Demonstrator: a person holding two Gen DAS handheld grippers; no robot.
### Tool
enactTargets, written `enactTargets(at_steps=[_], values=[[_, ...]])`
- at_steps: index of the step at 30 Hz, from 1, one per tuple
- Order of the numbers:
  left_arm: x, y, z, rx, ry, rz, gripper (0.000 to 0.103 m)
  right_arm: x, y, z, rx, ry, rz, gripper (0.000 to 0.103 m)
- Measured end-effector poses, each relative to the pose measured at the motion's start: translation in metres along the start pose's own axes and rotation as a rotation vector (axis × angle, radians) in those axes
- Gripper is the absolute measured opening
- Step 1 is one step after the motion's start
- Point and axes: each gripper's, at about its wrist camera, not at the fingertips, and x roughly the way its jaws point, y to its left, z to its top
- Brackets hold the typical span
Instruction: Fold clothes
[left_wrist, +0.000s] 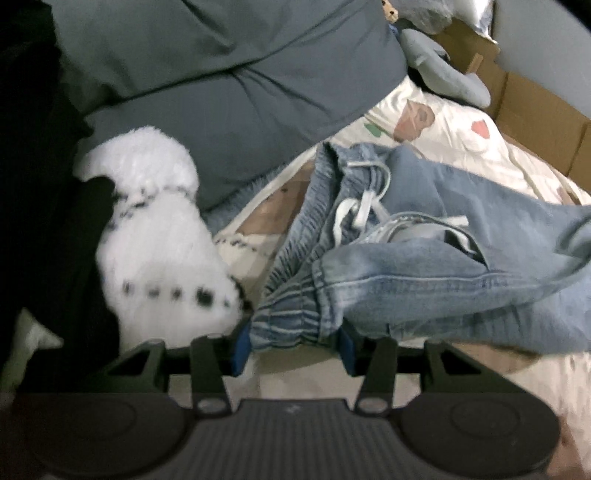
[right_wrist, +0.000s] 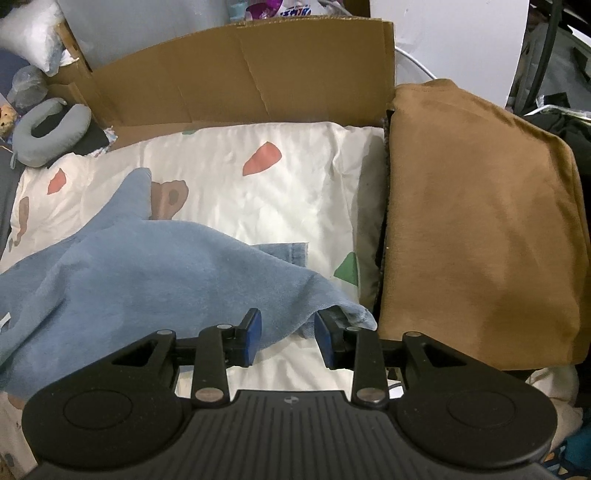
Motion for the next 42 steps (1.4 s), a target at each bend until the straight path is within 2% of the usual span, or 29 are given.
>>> enactTargets(at_steps=[5, 10, 14, 18, 22, 30, 38, 40, 41, 42], values=[[0.003, -0.003, -0.013, -0.001, 0.057, -0.001, 0.052, 0.001, 0.005, 0.004, 0.015, -0.001, 0.023, 0.039], [-0.003, -0.007, -0.018, -0.053, 0.102, -0.013, 0.049, 0.014, 0.019, 0.018, 0.018, -0.002, 0.055, 0.041], [-0.009, -0.008, -0.018, -0.109, 0.106, -0.032, 0.059, 0.033, 0.033, 0.035, 0.022, -0.001, 0.082, 0.048], [-0.007, -0.010, -0.017, -0.193, 0.110, -0.042, 0.062, 0.056, 0.042, 0.053, 0.024, -0.004, 0.079, 0.058], [-0.002, -0.014, -0.021, -0.266, 0.126, -0.051, 0.066, 0.082, 0.040, 0.070, 0.029, 0.004, 0.037, 0.059], [0.014, -0.015, -0.031, -0.407, 0.155, -0.077, 0.066, 0.142, 0.020, 0.079, 0.064, 0.129, -0.053, 0.059], [0.028, -0.022, -0.034, -0.500, 0.161, -0.112, 0.070, 0.172, 0.014, 0.072, 0.069, 0.230, -0.087, 0.059], [0.031, -0.024, -0.034, -0.523, 0.160, -0.120, 0.070, 0.180, 0.013, 0.069, 0.073, 0.252, -0.079, 0.058], [0.032, -0.024, -0.036, -0.539, 0.159, -0.120, 0.070, 0.182, 0.014, 0.067, 0.062, 0.259, -0.088, 0.045], [0.033, -0.024, -0.037, -0.557, 0.159, -0.120, 0.070, 0.184, 0.015, 0.066, 0.044, 0.262, -0.109, 0.024]])
